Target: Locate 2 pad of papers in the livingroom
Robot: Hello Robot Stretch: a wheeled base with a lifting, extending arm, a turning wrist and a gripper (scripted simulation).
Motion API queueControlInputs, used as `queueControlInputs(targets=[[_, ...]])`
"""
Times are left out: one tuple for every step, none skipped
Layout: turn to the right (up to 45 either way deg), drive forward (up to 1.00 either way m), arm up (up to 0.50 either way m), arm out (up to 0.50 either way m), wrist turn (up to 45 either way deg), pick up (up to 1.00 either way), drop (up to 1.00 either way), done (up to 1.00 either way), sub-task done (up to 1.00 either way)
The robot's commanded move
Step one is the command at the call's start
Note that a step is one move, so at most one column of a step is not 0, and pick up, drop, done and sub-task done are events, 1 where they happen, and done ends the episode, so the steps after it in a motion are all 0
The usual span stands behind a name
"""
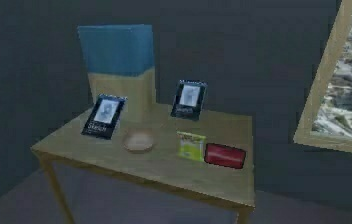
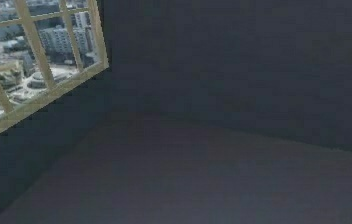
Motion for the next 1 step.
queueControlInputs(targets=[[-24.0,0.0,0.0,0.0,0.0,0.0,0.0,0.0,0.0]])
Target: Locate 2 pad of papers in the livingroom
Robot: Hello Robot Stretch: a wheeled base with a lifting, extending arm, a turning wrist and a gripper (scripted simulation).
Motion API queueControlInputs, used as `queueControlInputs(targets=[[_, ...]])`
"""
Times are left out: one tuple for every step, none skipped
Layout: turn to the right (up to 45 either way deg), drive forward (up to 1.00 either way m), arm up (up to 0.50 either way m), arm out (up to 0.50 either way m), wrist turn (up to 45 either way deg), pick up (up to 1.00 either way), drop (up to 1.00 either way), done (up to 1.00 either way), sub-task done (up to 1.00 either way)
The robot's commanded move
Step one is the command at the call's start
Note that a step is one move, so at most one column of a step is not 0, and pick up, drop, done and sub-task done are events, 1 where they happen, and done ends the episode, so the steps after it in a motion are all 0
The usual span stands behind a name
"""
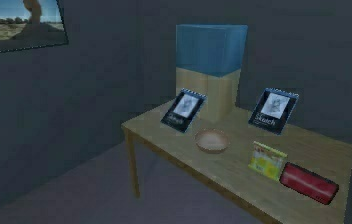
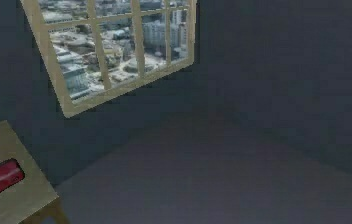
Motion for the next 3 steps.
queueControlInputs(targets=[[0.0,0.0,0.0,0.0,0.0,0.0,0.0,0.0,1.0],[24.0,0.0,0.0,0.0,0.0,0.0,0.0,0.0,0.0],[0.0,0.0,0.0,0.0,0.0,0.0,0.0,1.0,0.0]])
